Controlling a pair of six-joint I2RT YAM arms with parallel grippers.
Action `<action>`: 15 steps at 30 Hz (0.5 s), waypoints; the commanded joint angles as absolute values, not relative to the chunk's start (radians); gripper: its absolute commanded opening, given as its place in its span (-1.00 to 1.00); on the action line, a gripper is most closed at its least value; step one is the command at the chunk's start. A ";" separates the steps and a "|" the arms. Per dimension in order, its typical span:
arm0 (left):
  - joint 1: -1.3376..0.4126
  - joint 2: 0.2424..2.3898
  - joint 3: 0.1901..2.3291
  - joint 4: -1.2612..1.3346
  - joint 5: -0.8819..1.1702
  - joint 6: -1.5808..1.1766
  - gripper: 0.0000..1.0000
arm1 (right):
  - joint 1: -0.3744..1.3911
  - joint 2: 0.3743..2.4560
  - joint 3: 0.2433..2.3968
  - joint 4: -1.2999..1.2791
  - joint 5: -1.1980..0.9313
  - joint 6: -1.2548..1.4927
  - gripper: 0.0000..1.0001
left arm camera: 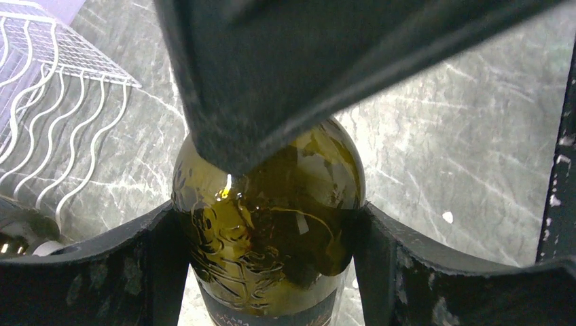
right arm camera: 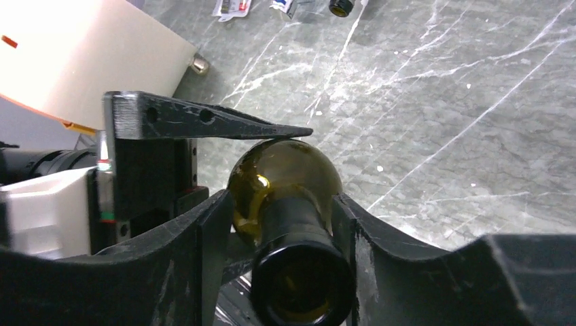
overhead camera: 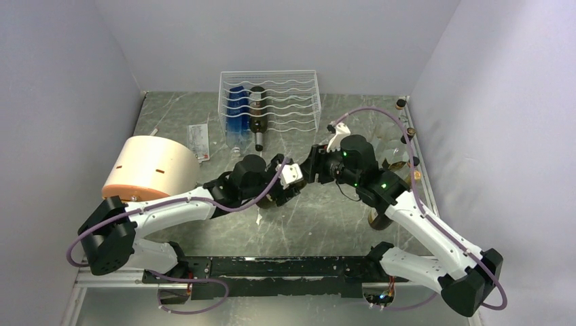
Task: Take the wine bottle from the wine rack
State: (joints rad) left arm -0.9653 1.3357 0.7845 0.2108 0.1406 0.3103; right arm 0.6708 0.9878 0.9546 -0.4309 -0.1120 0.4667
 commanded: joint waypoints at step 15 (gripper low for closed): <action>-0.944 1.253 0.865 0.334 -0.010 0.155 0.98 | 0.664 1.092 1.061 -0.347 0.310 0.476 -1.00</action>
